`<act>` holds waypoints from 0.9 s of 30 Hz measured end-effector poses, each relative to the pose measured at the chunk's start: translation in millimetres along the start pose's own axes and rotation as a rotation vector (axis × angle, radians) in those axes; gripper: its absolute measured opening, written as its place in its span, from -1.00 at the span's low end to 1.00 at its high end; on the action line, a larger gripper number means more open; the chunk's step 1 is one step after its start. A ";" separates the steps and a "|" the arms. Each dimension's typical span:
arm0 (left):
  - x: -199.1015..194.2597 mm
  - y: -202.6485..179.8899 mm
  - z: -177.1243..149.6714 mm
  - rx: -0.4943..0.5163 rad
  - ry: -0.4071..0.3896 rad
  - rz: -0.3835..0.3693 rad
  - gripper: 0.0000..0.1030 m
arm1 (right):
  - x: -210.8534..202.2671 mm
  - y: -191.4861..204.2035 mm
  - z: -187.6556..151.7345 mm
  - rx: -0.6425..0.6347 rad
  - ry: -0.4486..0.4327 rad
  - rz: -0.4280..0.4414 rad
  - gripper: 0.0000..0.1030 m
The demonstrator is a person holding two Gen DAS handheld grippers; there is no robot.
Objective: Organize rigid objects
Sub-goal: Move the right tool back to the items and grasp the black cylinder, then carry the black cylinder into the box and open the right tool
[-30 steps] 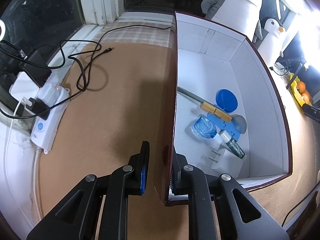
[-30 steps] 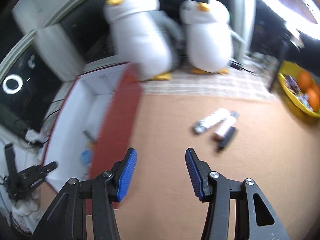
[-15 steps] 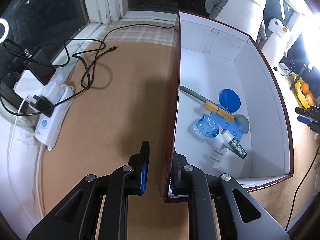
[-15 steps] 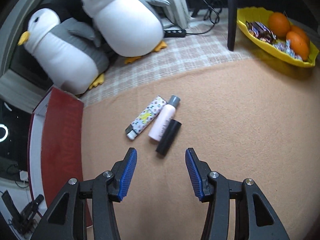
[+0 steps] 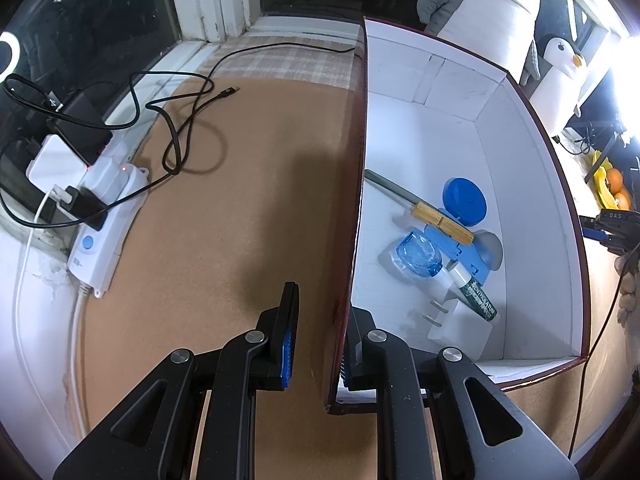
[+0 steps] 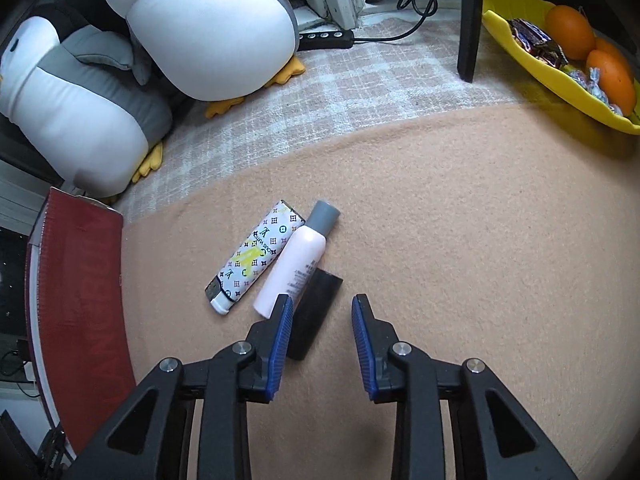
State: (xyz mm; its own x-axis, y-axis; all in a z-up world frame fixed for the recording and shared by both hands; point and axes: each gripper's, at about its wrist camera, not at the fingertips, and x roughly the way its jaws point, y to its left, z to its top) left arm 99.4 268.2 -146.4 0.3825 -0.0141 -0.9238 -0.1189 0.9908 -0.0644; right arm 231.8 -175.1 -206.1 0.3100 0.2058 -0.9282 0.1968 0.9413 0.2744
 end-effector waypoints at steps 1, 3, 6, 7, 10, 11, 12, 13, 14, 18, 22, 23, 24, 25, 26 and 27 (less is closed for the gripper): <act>0.0 0.0 0.1 -0.001 0.000 -0.001 -0.70 | 1.8 1.6 0.7 -0.007 0.004 -0.006 -0.46; 0.0 0.0 0.0 -0.001 -0.001 -0.001 -0.70 | 6.0 5.3 0.7 -0.028 0.012 -0.024 -0.48; 1.0 0.3 0.7 -0.002 -0.002 -0.004 -0.70 | 7.0 11.8 -2.6 -0.071 0.016 -0.042 -0.71; 1.3 0.3 0.8 -0.002 -0.003 -0.006 -0.70 | 6.8 11.9 -4.2 -0.076 0.017 -0.041 -0.71; 1.9 0.7 1.1 -0.002 -0.007 -0.011 -0.70 | 2.6 10.9 -10.1 -0.087 0.007 -0.046 -0.71; 2.2 1.1 1.0 -0.002 -0.008 -0.013 -0.70 | 0.9 10.7 -12.0 -0.088 0.002 -0.046 -0.71; 2.6 1.3 1.2 -0.001 -0.009 -0.015 -0.70 | -2.7 10.5 -14.6 -0.093 -0.005 -0.048 -0.71; 2.7 1.2 1.3 0.000 -0.012 -0.016 -0.70 | -7.4 8.8 -16.9 -0.099 -0.013 -0.052 -0.71; 2.8 1.0 1.5 0.001 -0.014 -0.017 -0.70 | -12.8 8.3 -19.4 -0.106 -0.023 -0.057 -0.71; 2.9 0.3 2.7 0.005 -0.021 -0.028 -0.70 | -37.2 19.1 -26.2 -0.134 -0.069 -0.047 -0.71; 2.3 -0.7 4.3 0.011 -0.031 -0.034 -0.70 | -66.3 46.2 -35.6 -0.185 -0.123 -0.016 -0.71; 2.0 -0.9 5.0 0.010 -0.033 -0.038 -0.70 | -71.3 55.2 -36.3 -0.197 -0.131 -0.006 -0.71; 1.3 -1.0 5.6 0.011 -0.037 -0.042 -0.70 | -77.5 63.7 -39.9 -0.211 -0.139 0.008 -0.71; 0.8 -1.0 6.3 0.012 -0.040 -0.043 -0.70 | -83.0 74.1 -43.3 -0.231 -0.146 0.026 -0.71; 0.2 -1.2 6.6 0.012 -0.042 -0.044 -0.70 | -85.9 83.9 -46.1 -0.248 -0.152 0.039 -0.71; -0.2 -1.1 7.5 0.011 -0.044 -0.049 -0.70 | -90.9 96.5 -50.9 -0.273 -0.157 0.056 -0.71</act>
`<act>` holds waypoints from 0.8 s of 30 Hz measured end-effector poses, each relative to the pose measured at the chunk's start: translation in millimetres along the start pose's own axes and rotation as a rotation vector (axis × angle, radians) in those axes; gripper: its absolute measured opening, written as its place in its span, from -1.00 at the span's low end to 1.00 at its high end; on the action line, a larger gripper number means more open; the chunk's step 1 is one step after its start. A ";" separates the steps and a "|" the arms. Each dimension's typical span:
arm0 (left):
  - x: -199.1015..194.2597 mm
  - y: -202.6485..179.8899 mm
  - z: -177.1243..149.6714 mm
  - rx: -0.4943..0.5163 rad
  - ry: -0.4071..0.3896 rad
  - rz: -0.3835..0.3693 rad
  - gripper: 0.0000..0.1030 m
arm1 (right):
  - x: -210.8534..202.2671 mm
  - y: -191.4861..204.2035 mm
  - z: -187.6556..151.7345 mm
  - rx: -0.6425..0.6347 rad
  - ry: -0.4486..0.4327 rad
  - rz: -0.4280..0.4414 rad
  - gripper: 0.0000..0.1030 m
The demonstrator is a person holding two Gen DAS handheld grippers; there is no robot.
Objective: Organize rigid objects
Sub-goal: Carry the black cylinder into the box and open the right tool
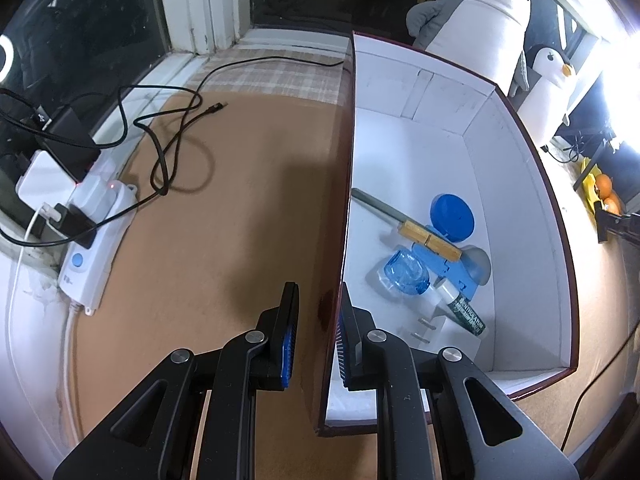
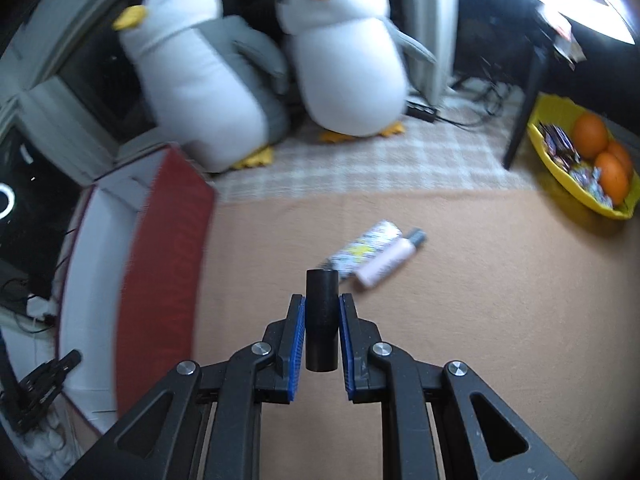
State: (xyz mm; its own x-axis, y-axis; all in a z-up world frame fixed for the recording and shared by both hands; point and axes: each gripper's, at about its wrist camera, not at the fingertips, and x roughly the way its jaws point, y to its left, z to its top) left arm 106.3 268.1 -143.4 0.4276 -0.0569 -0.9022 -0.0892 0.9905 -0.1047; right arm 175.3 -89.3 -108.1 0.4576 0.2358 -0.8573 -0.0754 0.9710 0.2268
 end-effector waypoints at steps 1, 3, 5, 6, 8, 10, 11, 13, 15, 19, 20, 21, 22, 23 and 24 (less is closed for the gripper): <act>-0.4 -0.1 0.7 -0.001 -0.001 -0.003 -0.70 | -1.1 12.2 -0.2 -0.018 -0.004 0.012 -0.71; -1.6 -0.1 1.7 0.000 -0.009 -0.007 -0.70 | -5.4 34.2 -1.5 -0.057 -0.007 0.041 -0.71; -2.5 -0.3 2.6 0.001 -0.016 -0.010 -0.72 | -7.2 58.4 -1.9 -0.095 -0.007 0.070 -0.71; -2.9 -0.4 3.0 0.001 -0.019 -0.011 -0.77 | -7.7 69.4 -2.1 -0.112 -0.006 0.084 -0.71; -2.5 -0.1 4.0 0.001 -0.023 -0.017 -0.77 | -9.0 91.4 -4.4 -0.152 0.000 0.113 -0.71; -1.7 0.5 5.1 0.001 -0.026 -0.020 -0.78 | -6.5 109.5 -6.7 -0.189 0.010 0.133 -0.71; -1.5 0.1 5.2 0.002 -0.029 -0.023 -0.79 | -5.0 117.1 -8.1 -0.203 0.015 0.140 -0.71; -1.4 -0.4 5.0 0.004 -0.033 -0.025 -0.82 | 0.4 134.8 -10.9 -0.232 0.028 0.153 -0.71; -1.1 -1.3 5.3 0.006 -0.037 -0.026 -0.85 | 6.6 148.7 -13.5 -0.254 0.043 0.163 -0.71; -0.9 -1.0 5.5 0.008 -0.044 -0.028 -0.86 | 19.7 177.6 -21.9 -0.310 0.075 0.168 -0.71; -0.9 -0.8 5.6 0.007 -0.045 -0.030 -0.86 | 23.3 183.1 -23.8 -0.323 0.081 0.167 -0.71; -0.9 -0.4 5.5 0.008 -0.046 -0.031 -0.86 | 27.2 188.4 -26.3 -0.336 0.088 0.165 -0.71; -1.0 -0.4 5.4 0.007 -0.046 -0.032 -0.86 | 33.1 193.7 -28.6 -0.348 0.098 0.163 -0.71; -1.2 -0.5 5.1 0.008 -0.047 -0.032 -0.86 | 37.4 197.8 -30.9 -0.356 0.108 0.161 -0.71; -1.4 -0.9 4.8 0.009 -0.049 -0.032 -0.86 | 43.5 202.8 -33.9 -0.366 0.120 0.155 -0.71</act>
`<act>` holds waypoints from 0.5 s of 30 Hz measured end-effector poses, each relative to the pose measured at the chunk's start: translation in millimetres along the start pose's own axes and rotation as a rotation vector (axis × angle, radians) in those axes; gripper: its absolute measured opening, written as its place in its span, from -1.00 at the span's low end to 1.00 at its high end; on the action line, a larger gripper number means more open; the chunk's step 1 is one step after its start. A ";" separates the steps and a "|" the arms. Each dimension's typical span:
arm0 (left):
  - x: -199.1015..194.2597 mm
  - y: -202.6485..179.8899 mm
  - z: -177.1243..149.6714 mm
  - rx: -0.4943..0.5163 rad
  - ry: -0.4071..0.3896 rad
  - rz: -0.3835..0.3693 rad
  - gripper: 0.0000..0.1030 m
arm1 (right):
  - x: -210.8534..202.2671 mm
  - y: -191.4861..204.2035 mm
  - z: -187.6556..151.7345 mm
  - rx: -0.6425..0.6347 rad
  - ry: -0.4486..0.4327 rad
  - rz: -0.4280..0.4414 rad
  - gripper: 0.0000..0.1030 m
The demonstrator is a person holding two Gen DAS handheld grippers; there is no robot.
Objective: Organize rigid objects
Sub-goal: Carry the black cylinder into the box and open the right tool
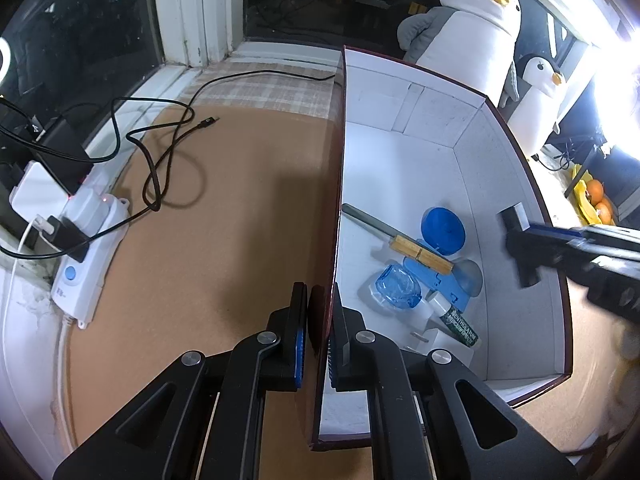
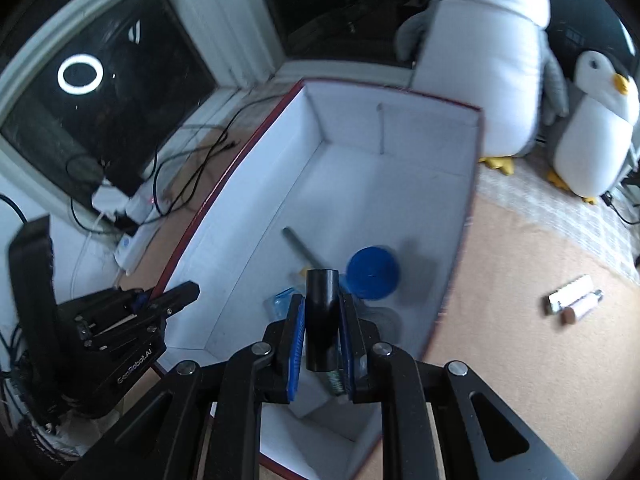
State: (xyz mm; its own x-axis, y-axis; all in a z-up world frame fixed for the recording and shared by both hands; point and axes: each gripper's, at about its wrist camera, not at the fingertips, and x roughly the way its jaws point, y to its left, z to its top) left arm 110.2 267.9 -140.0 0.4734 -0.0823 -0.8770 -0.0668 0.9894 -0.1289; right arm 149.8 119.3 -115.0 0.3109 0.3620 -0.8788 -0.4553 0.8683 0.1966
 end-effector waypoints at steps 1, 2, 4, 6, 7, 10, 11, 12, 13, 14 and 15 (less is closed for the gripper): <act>-0.1 -0.1 -0.3 0.001 -0.001 0.000 -0.86 | 4.9 2.6 -1.4 -0.007 0.010 -0.003 -0.71; -0.2 0.0 -0.4 0.001 -0.001 0.000 -0.86 | 9.6 5.6 -2.2 -0.014 0.019 -0.005 -0.71; -0.2 0.2 -0.3 -0.001 -0.002 -0.002 -0.86 | 17.9 10.7 -3.9 -0.028 0.036 -0.012 -0.71; -0.1 0.3 -0.1 -0.002 -0.002 -0.001 -0.86 | 24.7 15.7 -5.0 -0.037 0.048 -0.017 -0.71; 0.0 0.4 -0.1 -0.002 -0.002 -0.002 -0.86 | 27.4 17.8 -5.3 -0.043 0.052 -0.021 -0.71; 0.0 0.5 0.0 -0.004 -0.001 -0.002 -0.86 | 33.0 22.1 -6.1 -0.058 0.055 -0.040 -0.71; -0.1 0.7 -0.1 -0.004 -0.001 -0.002 -0.86 | 34.0 22.2 -6.7 -0.057 0.056 -0.042 -0.71; -0.2 0.7 -0.1 -0.005 -0.002 -0.002 -0.86 | 34.9 21.8 -7.3 -0.054 0.058 -0.041 -0.71; -0.2 0.7 -0.1 -0.005 -0.002 -0.001 -0.86 | 35.7 21.3 -8.0 -0.053 0.061 -0.039 -0.71; -0.1 0.8 -0.1 -0.004 -0.002 -0.001 -0.86 | 36.2 21.1 -8.5 -0.054 0.062 -0.042 -0.71; 0.0 1.3 -0.2 -0.004 -0.002 -0.001 -0.86 | 36.6 20.9 -8.9 -0.055 0.063 -0.045 -0.71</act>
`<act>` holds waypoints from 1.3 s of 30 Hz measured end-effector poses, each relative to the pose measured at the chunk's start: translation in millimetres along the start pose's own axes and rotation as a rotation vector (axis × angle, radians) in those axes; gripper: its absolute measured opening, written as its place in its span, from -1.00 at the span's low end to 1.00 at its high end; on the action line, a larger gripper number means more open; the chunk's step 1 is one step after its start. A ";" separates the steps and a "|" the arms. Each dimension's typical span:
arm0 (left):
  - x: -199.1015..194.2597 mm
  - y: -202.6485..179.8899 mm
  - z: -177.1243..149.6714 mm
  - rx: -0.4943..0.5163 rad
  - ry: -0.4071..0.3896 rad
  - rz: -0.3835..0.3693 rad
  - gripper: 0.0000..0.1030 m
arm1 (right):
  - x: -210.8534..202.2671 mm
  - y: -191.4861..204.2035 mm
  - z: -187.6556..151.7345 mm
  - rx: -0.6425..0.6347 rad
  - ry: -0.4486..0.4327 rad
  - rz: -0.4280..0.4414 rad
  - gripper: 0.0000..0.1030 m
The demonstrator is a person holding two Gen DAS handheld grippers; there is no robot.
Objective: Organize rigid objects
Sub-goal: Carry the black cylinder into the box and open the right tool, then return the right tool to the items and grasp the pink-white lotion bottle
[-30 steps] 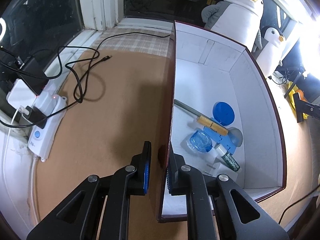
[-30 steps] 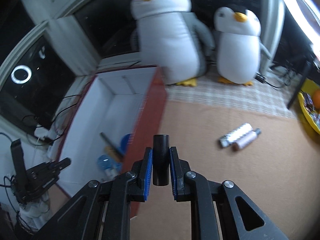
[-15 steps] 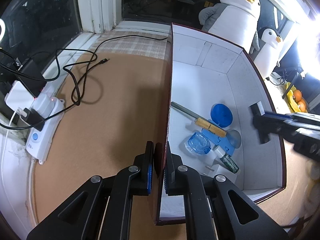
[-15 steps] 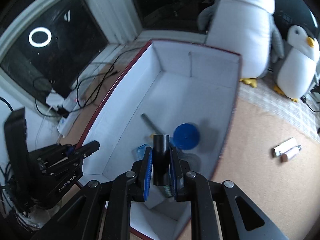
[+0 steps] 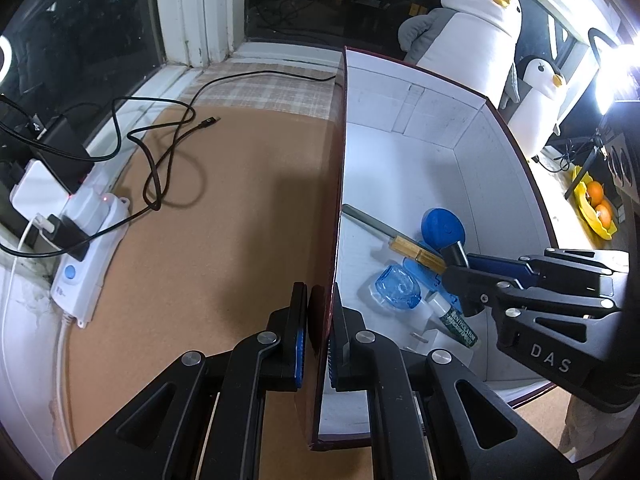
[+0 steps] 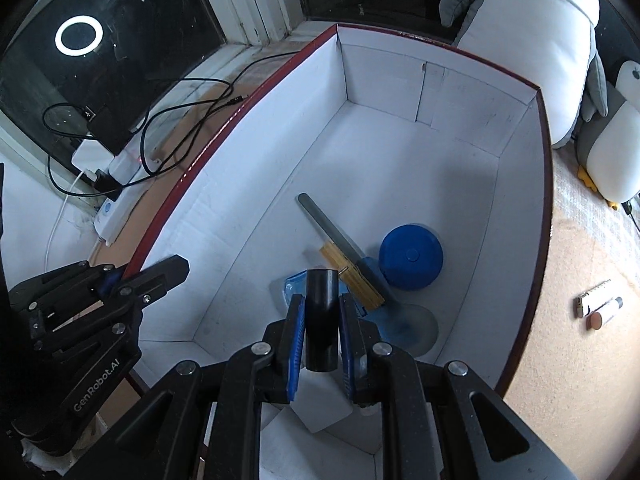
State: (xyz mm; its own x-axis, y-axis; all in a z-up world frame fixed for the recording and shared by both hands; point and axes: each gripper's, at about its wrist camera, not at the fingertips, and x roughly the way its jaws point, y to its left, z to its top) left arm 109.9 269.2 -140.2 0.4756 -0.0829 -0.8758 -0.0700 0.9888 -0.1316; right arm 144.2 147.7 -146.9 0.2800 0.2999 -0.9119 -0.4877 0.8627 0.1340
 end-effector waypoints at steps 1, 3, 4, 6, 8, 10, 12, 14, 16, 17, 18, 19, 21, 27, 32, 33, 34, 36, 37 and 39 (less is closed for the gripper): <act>-0.1 0.1 0.0 -0.001 0.000 0.000 -0.86 | 0.3 0.1 -0.3 -0.001 0.000 0.000 -0.70; -0.1 -0.2 0.0 0.000 0.001 0.001 -0.86 | 0.3 0.1 -0.7 -0.001 -0.002 -0.001 -0.60; -0.1 -0.5 -0.2 0.002 0.001 0.002 -0.86 | -0.7 -0.3 -0.8 0.000 -0.006 0.003 -0.56; -0.4 -0.3 -0.6 0.002 0.003 0.005 -0.86 | -3.2 -0.5 -0.9 0.002 -0.017 0.006 -0.45; -0.4 -0.1 -1.1 0.002 0.007 0.005 -0.86 | -7.3 -2.1 -1.2 0.008 -0.027 0.017 -0.45; -1.0 0.7 -2.2 -0.002 0.011 0.004 -0.86 | -11.3 -3.7 -1.3 0.017 -0.036 0.024 -0.44; -1.6 0.6 -3.7 -0.005 0.014 0.005 -0.86 | -17.4 -7.4 -2.4 0.029 -0.050 0.036 -0.44; -2.5 0.5 -5.4 -0.004 0.018 0.008 -0.86 | -23.6 -11.4 -3.9 0.041 -0.063 0.042 -0.44; -3.0 -0.1 -7.0 -0.004 0.022 0.011 -0.86 | -30.0 -16.4 -5.4 0.054 -0.077 0.047 -0.43; -3.4 0.2 -8.2 -0.005 0.025 0.012 -0.86 | -33.3 -19.7 -6.5 0.061 -0.084 0.049 -0.43; -3.7 -0.1 -9.3 -0.006 0.027 0.013 -0.86 | -36.8 -23.7 -7.9 0.071 -0.093 0.053 -0.43; -4.0 0.0 -10.4 -0.006 0.029 0.015 -0.86 | -40.8 -28.4 -9.3 0.082 -0.101 0.056 -0.43; -4.8 0.0 -11.8 -0.007 0.033 0.020 -0.86 | -50.1 -39.8 -12.5 0.107 -0.123 0.061 -0.42; -6.9 -0.4 -15.3 -0.008 0.047 0.040 -0.84 | -74.0 -74.4 -21.9 0.172 -0.179 0.059 -0.35; -8.6 -0.9 -16.2 -0.010 0.051 0.057 -0.83 | -91.2 -111.8 -33.5 0.250 -0.224 0.064 -0.34; -9.3 -1.1 -15.8 -0.011 0.051 0.062 -0.83 | -93.8 -117.7 -35.6 0.262 -0.234 0.058 -0.34; -9.7 -1.2 -15.8 -0.010 0.051 0.066 -0.83 | -97.1 -126.5 -37.9 0.276 -0.243 0.055 -0.34; -10.1 -1.6 -15.8 -0.012 0.055 0.073 -0.81 | -101.7 -143.5 -43.4 0.308 -0.255 0.048 -0.34; -10.2 -1.9 -16.0 -0.012 0.056 0.077 -0.80 | -102.2 -150.8 -44.8 0.321 -0.256 0.041 -0.34; -10.1 -2.8 -16.2 -0.013 0.059 0.084 -0.80 | -101.6 -170.0 -50.0 0.362 -0.255 0.022 -0.34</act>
State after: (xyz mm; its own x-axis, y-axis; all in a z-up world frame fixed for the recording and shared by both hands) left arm 91.1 265.3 -138.5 0.4148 -0.0070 -0.9099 -0.1189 0.9910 -0.0618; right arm 157.3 -49.8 -96.4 0.4896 0.3717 -0.7888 -0.1879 0.9283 0.3209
